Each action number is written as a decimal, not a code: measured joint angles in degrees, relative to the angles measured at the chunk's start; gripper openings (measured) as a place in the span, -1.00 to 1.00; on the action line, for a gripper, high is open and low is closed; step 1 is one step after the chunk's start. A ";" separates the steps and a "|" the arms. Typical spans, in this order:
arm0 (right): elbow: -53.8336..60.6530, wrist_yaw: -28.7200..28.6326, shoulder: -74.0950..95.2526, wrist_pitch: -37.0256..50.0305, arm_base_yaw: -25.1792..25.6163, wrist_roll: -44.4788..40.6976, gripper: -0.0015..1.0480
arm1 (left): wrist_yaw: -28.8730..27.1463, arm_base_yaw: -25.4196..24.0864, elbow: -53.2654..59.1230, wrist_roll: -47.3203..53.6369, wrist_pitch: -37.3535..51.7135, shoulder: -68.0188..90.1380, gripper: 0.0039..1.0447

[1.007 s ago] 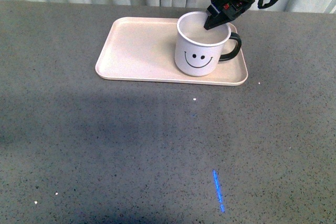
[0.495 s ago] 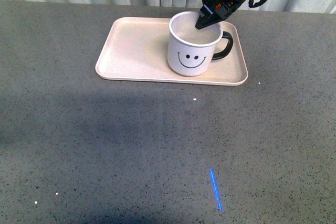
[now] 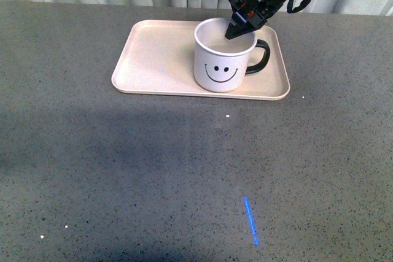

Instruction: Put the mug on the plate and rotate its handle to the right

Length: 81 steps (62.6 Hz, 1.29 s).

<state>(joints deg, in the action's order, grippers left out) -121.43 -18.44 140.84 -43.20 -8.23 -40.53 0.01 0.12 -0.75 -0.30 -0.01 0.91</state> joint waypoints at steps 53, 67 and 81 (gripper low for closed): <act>69.55 24.85 -40.11 94.03 2.01 37.88 -0.37 | 0.02 0.00 0.00 0.02 0.00 0.00 0.83; 90.05 22.64 -51.58 100.59 3.56 39.82 -0.97 | 0.00 0.00 -0.02 0.02 0.00 0.00 0.83; 104.00 18.64 -63.80 102.07 6.88 39.91 -0.97 | 0.00 0.00 0.00 0.02 0.00 0.00 0.83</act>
<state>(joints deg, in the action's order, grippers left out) -17.43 0.21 77.03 58.87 -1.34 -0.62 0.01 0.12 -0.75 -0.27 -0.01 0.91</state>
